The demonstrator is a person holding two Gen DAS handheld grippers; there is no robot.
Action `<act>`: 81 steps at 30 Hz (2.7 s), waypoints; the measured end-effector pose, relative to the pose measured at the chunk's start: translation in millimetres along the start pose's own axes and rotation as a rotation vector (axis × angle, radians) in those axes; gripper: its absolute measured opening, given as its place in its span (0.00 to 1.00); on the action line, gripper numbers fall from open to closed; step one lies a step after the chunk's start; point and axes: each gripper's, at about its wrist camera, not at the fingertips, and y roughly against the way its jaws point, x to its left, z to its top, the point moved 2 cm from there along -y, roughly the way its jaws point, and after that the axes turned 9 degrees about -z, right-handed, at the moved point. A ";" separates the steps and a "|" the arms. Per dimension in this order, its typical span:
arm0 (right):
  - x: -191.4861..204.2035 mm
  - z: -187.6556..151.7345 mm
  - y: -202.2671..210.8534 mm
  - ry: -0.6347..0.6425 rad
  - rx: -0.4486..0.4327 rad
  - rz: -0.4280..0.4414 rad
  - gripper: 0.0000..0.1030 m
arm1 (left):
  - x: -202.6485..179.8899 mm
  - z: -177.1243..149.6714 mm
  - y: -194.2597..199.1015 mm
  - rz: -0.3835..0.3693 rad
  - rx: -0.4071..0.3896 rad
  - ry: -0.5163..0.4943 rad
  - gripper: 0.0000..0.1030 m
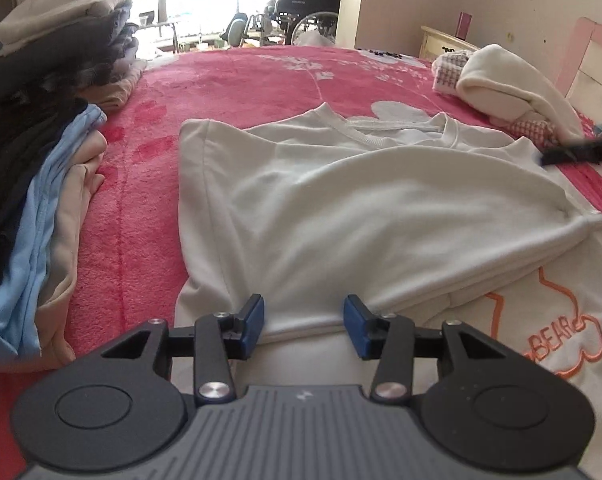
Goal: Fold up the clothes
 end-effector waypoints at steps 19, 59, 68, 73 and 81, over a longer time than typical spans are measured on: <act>21.0 44.4 -66.1 -0.212 0.111 0.203 0.26 | -21.0 -25.8 -0.8 0.071 -0.100 -0.159 0.56; -142.8 -195.1 180.9 -1.121 0.081 0.135 0.35 | -37.8 -35.2 101.7 -0.063 0.012 0.114 0.71; -145.7 -252.4 214.7 -1.008 0.053 -0.044 0.50 | -29.9 -124.6 160.8 -0.085 0.201 0.320 0.71; -152.9 -264.6 192.7 -0.921 0.211 0.004 0.55 | -16.9 -159.5 179.8 -0.101 0.198 0.397 0.71; -140.1 -285.3 171.7 -0.915 0.412 0.122 0.55 | 3.3 -197.1 187.1 -0.219 0.178 0.532 0.68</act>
